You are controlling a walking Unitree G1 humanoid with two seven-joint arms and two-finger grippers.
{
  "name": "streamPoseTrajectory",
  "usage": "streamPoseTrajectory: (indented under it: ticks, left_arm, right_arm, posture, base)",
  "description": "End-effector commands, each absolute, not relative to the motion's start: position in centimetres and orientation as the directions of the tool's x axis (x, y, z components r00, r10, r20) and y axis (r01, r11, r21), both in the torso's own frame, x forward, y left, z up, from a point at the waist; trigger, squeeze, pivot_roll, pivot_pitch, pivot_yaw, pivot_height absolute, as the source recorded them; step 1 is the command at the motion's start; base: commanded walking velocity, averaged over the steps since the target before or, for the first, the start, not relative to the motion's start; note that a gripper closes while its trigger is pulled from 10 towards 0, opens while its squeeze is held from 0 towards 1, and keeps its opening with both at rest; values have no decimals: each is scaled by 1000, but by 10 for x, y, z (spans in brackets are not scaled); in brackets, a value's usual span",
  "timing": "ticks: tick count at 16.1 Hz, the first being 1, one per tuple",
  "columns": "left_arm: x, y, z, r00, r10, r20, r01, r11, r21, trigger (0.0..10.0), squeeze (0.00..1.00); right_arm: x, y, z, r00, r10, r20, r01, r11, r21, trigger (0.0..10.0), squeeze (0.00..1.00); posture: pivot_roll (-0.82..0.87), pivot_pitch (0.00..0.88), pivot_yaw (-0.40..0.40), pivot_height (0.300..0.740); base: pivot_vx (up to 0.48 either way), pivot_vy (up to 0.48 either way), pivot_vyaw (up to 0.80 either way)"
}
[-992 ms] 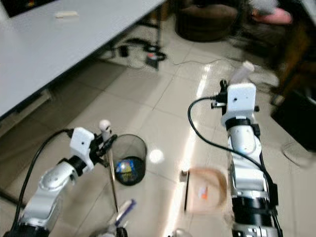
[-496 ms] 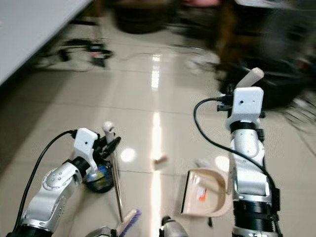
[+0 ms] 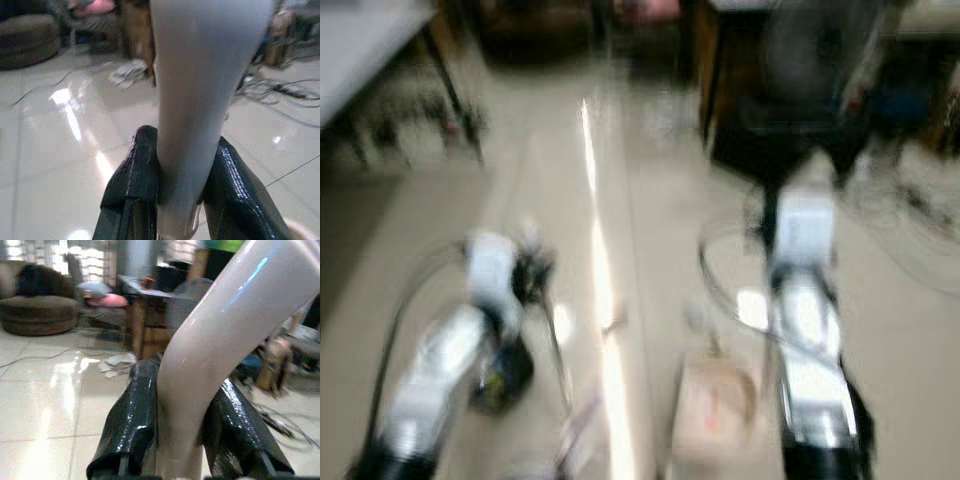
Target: Sweep floor
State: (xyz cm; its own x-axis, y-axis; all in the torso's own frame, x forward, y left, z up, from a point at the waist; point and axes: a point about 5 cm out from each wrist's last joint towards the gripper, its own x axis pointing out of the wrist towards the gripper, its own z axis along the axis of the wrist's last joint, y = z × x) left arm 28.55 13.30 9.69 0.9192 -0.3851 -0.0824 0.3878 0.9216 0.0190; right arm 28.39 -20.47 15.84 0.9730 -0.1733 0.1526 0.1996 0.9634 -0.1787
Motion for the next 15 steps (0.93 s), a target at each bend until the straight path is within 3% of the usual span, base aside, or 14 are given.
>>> streamPoseTrajectory:
  ticks: [1, 4, 7, 12, 15]
  left_arm:
    - [293, 135, 114, 933, -360, -27, 361, 932, 29, 10000, 0]
    - [303, 138, 123, 954, -300, 17, 299, 952, 62, 10000, 0]
    - [306, 142, 129, 963, -268, 25, 264, 960, 93, 10000, 0]
    - [306, 141, 133, 972, -233, 36, 227, 966, 123, 10000, 0]
    - [309, 139, 135, 974, -223, 43, 215, 967, 134, 10000, 0]
  right_arm:
    - [287, -202, 173, 959, -170, 226, 218, 953, -212, 10000, 0]
    - [293, -202, 182, 944, -183, 273, 246, 945, -216, 10000, 0]
    - [294, -197, 193, 947, -117, 299, 167, 975, -148, 10000, 0]
    - [295, -189, 189, 958, -68, 279, 112, 983, -145, 10000, 0]
    - [297, -188, 189, 959, -53, 278, 95, 986, -140, 10000, 0]
  posture:
    - [4, 64, 30, 740]
    - [-9, 59, 41, 740]
    - [-24, 81, 51, 740]
    - [-31, 79, 45, 740]
    - [-36, 63, 39, 740]
  base:
    - [0, 0, -800]
    - [0, 0, -800]
    - [0, 0, 0]
    - [0, -410, 0]
    - [0, -429, 800]
